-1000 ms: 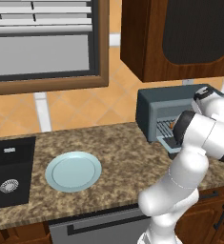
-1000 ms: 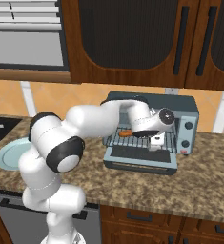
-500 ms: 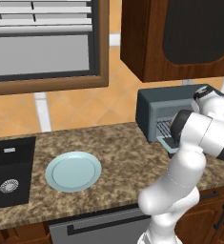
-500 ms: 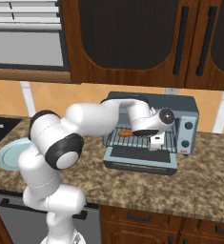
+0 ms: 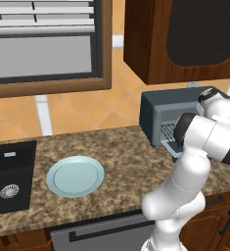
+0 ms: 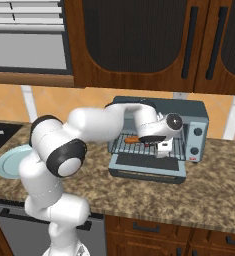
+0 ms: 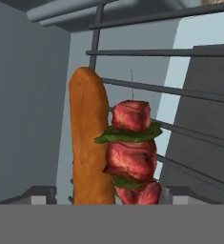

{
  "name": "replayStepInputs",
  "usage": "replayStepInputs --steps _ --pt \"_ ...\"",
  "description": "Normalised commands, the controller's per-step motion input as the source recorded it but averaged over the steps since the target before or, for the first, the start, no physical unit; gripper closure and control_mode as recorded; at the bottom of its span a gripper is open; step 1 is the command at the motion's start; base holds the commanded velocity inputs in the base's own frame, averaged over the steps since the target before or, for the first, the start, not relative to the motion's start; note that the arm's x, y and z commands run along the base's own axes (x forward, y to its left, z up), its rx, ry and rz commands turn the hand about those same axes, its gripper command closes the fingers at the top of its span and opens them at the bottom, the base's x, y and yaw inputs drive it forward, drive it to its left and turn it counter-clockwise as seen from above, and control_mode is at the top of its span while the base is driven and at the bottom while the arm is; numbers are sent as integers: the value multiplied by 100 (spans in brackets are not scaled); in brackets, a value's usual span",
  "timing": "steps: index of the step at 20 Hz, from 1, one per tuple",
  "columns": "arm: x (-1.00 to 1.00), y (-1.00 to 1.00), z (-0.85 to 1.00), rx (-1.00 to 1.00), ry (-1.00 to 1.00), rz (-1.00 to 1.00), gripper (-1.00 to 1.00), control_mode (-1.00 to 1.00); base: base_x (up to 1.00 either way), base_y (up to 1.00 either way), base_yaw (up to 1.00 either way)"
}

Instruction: Pick up the kebab skewer and baguette bread, and place them inside the toaster oven. Close the toaster oven door and start by setting the timer.

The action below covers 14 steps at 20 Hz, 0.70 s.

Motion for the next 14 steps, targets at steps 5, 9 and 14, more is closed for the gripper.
replayStepInputs --steps 5,9,14 --pt "0 -24 37 -1 0 0 -100 -100 0 0 0" --pt "-34 -32 51 -6 0 1 -100 -100 0 0 0" --pt "-60 -30 13 -16 0 10 -100 -100 0 0 0"
